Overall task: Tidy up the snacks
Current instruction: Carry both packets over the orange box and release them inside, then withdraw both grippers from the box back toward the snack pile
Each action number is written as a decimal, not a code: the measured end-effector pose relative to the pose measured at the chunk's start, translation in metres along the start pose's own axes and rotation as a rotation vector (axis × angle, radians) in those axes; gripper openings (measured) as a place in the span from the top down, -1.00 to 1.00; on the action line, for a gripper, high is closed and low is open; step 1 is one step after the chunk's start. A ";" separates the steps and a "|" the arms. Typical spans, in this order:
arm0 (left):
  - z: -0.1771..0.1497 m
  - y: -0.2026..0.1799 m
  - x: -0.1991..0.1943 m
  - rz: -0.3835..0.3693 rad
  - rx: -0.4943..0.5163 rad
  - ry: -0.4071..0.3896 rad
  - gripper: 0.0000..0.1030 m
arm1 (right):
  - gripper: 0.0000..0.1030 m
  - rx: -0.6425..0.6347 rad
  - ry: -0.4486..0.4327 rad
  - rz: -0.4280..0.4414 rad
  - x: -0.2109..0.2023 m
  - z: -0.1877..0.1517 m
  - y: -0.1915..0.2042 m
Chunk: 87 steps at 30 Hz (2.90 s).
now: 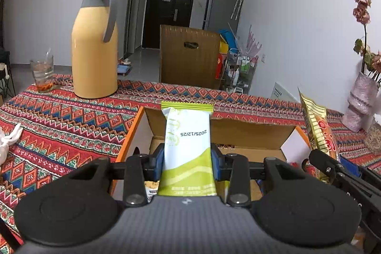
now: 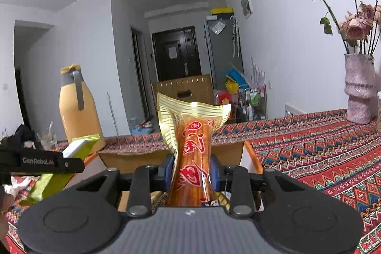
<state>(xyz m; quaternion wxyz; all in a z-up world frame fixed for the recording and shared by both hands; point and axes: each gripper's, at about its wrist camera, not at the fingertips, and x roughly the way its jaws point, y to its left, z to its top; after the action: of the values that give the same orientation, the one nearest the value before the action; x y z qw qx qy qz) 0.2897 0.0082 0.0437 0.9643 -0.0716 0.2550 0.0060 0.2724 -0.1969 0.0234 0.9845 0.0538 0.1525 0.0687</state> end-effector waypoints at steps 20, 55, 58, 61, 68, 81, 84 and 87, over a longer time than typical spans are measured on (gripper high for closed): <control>-0.007 0.009 -0.008 0.021 -0.051 -0.054 -0.98 | -0.96 -0.009 0.046 -0.039 -0.004 -0.009 0.002; -0.016 0.006 -0.106 0.053 0.002 -0.136 -1.00 | -1.00 -0.008 -0.062 -0.023 -0.092 0.011 0.010; -0.027 0.010 -0.119 0.056 0.003 -0.132 -1.00 | -1.00 -0.017 -0.053 -0.018 -0.106 0.003 0.013; -0.039 0.013 -0.131 0.067 0.014 -0.130 -1.00 | -1.00 -0.029 -0.039 -0.013 -0.121 -0.007 0.015; -0.067 0.022 -0.150 0.078 0.049 -0.113 -1.00 | -1.00 -0.052 0.003 -0.011 -0.147 -0.033 0.016; -0.115 0.038 -0.173 0.076 0.096 -0.070 -1.00 | -1.00 -0.059 0.081 -0.048 -0.181 -0.073 0.005; -0.124 0.040 -0.175 0.067 0.101 -0.051 -1.00 | -1.00 -0.062 0.099 -0.050 -0.188 -0.081 0.004; -0.134 0.039 -0.176 0.048 0.112 -0.022 -1.00 | -1.00 -0.061 0.117 -0.049 -0.193 -0.089 0.002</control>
<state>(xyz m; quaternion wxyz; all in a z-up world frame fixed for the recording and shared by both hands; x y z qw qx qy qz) 0.0692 0.0318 0.0097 0.9691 -0.0112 0.2459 0.0157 0.0628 -0.2167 -0.0043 0.9764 0.0160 0.2090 0.0519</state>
